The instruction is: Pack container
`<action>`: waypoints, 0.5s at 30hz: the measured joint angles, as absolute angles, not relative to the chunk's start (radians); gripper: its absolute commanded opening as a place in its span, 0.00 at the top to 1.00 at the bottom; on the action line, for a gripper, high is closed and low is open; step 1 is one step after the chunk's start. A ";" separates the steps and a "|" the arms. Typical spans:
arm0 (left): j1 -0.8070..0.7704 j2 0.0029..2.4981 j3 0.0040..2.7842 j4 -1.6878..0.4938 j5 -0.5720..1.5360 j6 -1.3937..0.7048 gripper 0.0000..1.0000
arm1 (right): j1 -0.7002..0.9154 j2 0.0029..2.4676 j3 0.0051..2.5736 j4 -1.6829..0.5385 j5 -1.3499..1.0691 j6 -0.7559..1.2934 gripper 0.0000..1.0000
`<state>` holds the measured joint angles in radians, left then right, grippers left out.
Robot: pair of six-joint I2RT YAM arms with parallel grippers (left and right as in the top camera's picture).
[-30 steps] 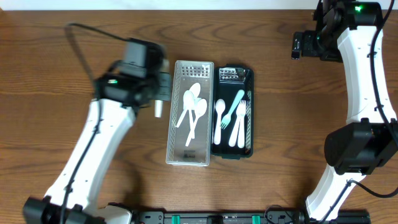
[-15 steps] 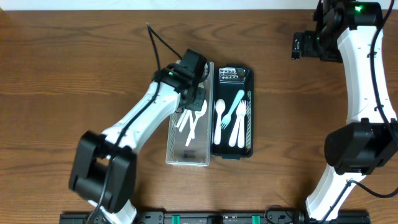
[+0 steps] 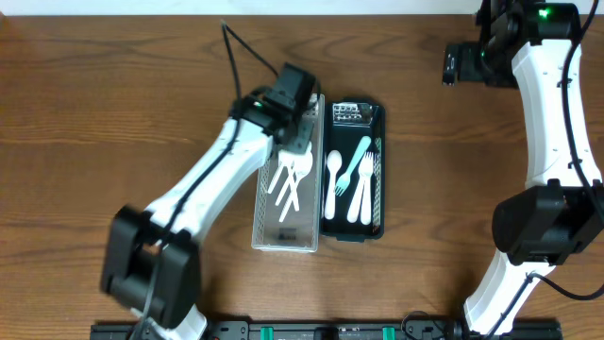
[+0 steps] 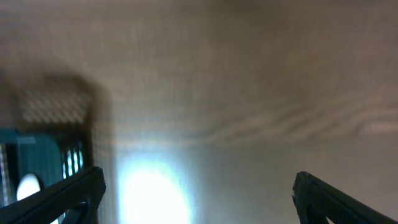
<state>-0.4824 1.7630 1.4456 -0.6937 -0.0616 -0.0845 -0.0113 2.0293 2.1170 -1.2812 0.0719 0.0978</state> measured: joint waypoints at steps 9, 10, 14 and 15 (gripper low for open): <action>-0.204 1.658 1.502 -0.444 -0.179 -0.062 0.02 | 0.049 2.030 2.117 -0.898 0.072 -0.015 0.01; -0.167 1.670 1.502 -0.414 -0.186 -0.057 0.02 | 0.057 2.031 2.118 -0.849 0.072 -0.030 0.01; -0.032 1.732 1.502 -0.329 -0.199 -0.025 0.02 | 0.085 2.048 2.120 -0.656 0.065 -0.097 0.01; -0.007 1.747 1.502 -0.323 -0.201 -0.020 0.02 | 0.090 2.057 2.120 -0.618 0.064 -0.108 0.01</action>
<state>-0.0071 1.7466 1.5017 -0.3229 -0.2012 -0.0196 0.0898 2.0571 2.1204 -0.6178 0.0635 -0.1078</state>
